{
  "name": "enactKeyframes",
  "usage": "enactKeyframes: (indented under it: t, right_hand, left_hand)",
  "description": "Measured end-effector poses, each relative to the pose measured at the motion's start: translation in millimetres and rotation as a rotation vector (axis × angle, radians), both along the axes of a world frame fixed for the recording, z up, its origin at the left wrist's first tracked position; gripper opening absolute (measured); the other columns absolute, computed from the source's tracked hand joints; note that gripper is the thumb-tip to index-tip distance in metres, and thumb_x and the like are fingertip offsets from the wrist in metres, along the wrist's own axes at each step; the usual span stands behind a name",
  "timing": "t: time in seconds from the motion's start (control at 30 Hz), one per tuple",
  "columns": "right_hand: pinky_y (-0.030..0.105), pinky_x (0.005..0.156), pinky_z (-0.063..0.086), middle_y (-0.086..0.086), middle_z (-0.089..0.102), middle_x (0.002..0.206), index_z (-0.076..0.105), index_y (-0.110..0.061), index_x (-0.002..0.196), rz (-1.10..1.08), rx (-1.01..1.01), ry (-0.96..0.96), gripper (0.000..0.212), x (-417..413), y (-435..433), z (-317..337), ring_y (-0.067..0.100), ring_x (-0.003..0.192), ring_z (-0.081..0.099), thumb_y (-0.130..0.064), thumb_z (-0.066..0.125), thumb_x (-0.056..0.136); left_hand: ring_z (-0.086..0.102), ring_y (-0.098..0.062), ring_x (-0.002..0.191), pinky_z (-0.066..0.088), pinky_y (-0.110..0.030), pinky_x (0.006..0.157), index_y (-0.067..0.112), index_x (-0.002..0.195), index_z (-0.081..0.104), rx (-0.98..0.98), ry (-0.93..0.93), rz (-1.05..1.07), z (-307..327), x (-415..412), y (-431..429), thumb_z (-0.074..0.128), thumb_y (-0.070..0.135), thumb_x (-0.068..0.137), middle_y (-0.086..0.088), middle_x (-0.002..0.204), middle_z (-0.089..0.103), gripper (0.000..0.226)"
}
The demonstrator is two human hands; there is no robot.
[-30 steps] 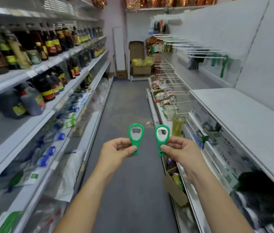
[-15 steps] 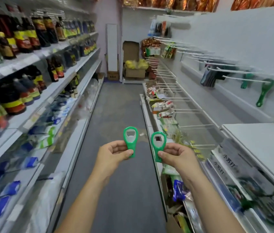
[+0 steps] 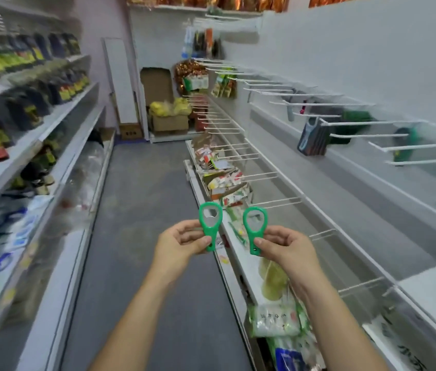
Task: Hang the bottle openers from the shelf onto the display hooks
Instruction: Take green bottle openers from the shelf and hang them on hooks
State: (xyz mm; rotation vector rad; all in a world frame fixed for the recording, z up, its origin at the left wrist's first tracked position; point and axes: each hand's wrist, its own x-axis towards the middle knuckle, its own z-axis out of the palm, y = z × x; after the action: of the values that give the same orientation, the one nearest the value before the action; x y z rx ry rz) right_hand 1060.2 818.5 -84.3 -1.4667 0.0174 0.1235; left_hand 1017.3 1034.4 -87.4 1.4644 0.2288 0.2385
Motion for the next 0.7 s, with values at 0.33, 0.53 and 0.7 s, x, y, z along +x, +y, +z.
enactKeyframes:
  t: [0.33, 0.53, 0.7]
  right_hand:
    - [0.024, 0.065, 0.061, 0.013, 0.075, 0.082, 0.072, -0.006, 0.094, -0.280, 0.019, 0.012, 0.023, 128.6, -49.9, 9.2, 0.018, 0.070, 0.071, 0.010, 0.076, 0.078]
    - [0.024, 0.063, 0.061, 0.011, 0.073, 0.076, 0.072, 0.002, 0.098, -0.553, 0.004, 0.037, 0.023, 147.5, -82.5, -4.7, 0.013, 0.064, 0.069, 0.014, 0.073, 0.078]
    - [0.018, 0.062, 0.058, 0.004, 0.072, 0.071, 0.072, -0.006, 0.093, -0.795, -0.009, 0.055, 0.024, 147.7, -76.5, -7.0, 0.007, 0.061, 0.069, 0.014, 0.072, 0.080]
  left_hand:
    - [0.073, -0.009, 0.068, 0.059, -0.021, 0.064, 0.001, 0.106, 0.072, 0.040, 0.024, -0.242, 9.8, 187.4, -48.1, 0.070, -0.015, 0.082, -0.004, 0.079, 0.078, 0.029]
    - [0.076, -0.016, 0.077, 0.062, -0.030, 0.069, 0.008, 0.107, 0.072, 0.023, 0.031, -0.491, 3.9, 271.4, -93.6, 0.072, -0.011, 0.082, -0.005, 0.085, 0.080, 0.032]
    - [0.076, -0.016, 0.076, 0.062, -0.024, 0.067, 0.004, 0.104, 0.071, -0.016, 0.043, -0.722, -4.5, 320.4, -115.6, 0.072, -0.012, 0.081, -0.011, 0.087, 0.079, 0.028]
